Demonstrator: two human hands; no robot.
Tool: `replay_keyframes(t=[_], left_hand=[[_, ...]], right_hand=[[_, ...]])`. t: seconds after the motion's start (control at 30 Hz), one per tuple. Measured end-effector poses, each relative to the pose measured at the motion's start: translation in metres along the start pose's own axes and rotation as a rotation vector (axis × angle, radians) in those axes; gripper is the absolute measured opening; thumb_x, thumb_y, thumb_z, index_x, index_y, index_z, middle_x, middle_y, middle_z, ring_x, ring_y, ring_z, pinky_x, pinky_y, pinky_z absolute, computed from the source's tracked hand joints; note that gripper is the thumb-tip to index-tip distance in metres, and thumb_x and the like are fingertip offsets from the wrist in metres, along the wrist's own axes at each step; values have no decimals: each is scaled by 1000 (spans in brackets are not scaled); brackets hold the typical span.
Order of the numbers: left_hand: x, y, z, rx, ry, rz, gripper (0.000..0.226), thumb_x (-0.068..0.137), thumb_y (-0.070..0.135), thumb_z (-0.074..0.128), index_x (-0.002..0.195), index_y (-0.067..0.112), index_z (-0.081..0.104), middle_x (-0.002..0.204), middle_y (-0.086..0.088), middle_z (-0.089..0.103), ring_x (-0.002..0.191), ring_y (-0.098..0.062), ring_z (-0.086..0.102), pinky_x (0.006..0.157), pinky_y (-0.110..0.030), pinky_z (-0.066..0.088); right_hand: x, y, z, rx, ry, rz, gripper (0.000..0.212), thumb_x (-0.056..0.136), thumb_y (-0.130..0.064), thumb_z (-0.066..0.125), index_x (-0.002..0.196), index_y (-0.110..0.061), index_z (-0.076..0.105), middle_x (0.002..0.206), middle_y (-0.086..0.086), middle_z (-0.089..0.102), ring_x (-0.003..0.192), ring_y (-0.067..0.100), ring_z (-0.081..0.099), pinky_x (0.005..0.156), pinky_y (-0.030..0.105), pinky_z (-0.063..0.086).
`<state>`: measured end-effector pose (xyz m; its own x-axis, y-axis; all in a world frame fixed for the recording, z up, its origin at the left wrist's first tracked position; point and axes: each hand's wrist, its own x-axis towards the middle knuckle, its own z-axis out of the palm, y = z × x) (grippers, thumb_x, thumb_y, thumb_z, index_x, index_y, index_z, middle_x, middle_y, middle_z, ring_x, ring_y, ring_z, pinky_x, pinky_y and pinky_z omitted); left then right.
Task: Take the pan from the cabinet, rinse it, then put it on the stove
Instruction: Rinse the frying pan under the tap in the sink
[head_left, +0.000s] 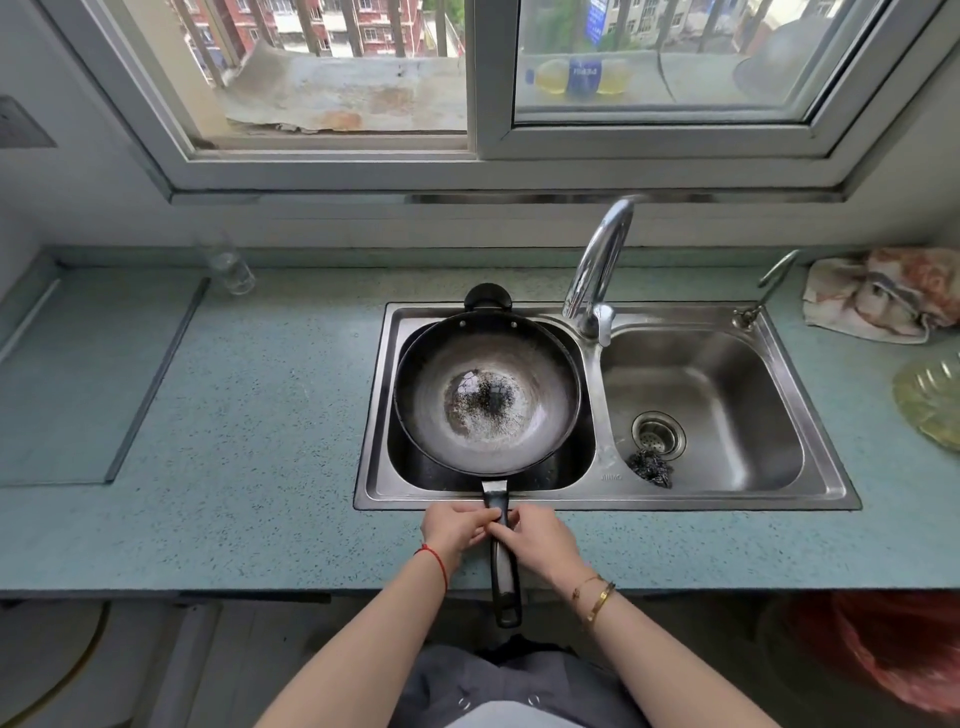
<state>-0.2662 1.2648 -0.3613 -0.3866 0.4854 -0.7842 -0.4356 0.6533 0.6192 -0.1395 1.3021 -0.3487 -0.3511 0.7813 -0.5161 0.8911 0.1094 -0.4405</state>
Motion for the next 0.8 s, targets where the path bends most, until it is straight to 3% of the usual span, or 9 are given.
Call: replay_keyframes(t=[0.1,0.17,0.27,0.37,0.43,0.5,0.6,0.67,0.8], left_hand=[[0,-1,1,-13,-3,-15,45,68,1,86,105,-14,67,96,-25,73,70,-20,71,52,-16,56],[-1,0,0,-16,-3,-22,44,68,2,87,105,-12,66,91,-21,73,68,-17,70,51,-15,55],[-2,-1,0,-10,-2,-7,41,69,4,86,103,-10,67,98,-22,73,74,-19,72,56,-16,58],[-2,-3,-1,26,8,10,33,70,7,86,95,-4,67,100,-21,73,82,-22,73,63,-19,60],[-2,-3,0,37,22,11,28,70,8,86,87,0,66,99,-19,73,81,-21,73,65,-20,60],[-4,-2,1,48,32,16,26,70,6,86,84,1,65,97,-18,72,80,-20,72,64,-20,60],[-6,-2,2,43,37,10,26,71,3,85,84,3,63,93,-15,71,81,-20,71,62,-19,59],[-6,-3,2,35,49,0,27,70,3,86,84,3,63,95,-16,71,86,-23,72,64,-21,59],[-5,-3,4,17,57,-36,27,69,5,87,84,3,64,100,-20,73,86,-25,73,60,-19,59]], right_hand=[[14,10,-14,-31,54,5,43,84,-66,58,79,-24,63,84,1,75,85,21,69,70,31,50],[24,18,-25,90,82,24,39,87,-59,57,75,-23,63,76,0,75,78,20,70,73,36,57],[44,26,-49,553,165,120,24,93,-34,59,83,-15,70,75,3,75,64,19,66,76,46,60],[72,35,-83,999,258,281,18,97,-19,55,101,-5,66,98,15,73,67,12,57,66,31,56],[90,38,-110,1191,321,332,27,99,-13,50,118,3,60,91,10,65,67,10,50,63,24,49],[102,35,-138,1371,339,330,37,101,-12,45,134,4,51,101,12,64,79,15,51,79,30,53],[121,35,-170,1549,260,338,47,104,-22,42,148,-6,38,150,11,47,128,23,47,110,40,39],[133,34,-184,1594,214,349,51,105,-25,39,153,-11,31,157,7,38,144,24,35,114,42,35],[144,25,-200,1609,164,367,54,105,-28,36,155,-12,24,158,6,35,145,25,34,116,42,33]])
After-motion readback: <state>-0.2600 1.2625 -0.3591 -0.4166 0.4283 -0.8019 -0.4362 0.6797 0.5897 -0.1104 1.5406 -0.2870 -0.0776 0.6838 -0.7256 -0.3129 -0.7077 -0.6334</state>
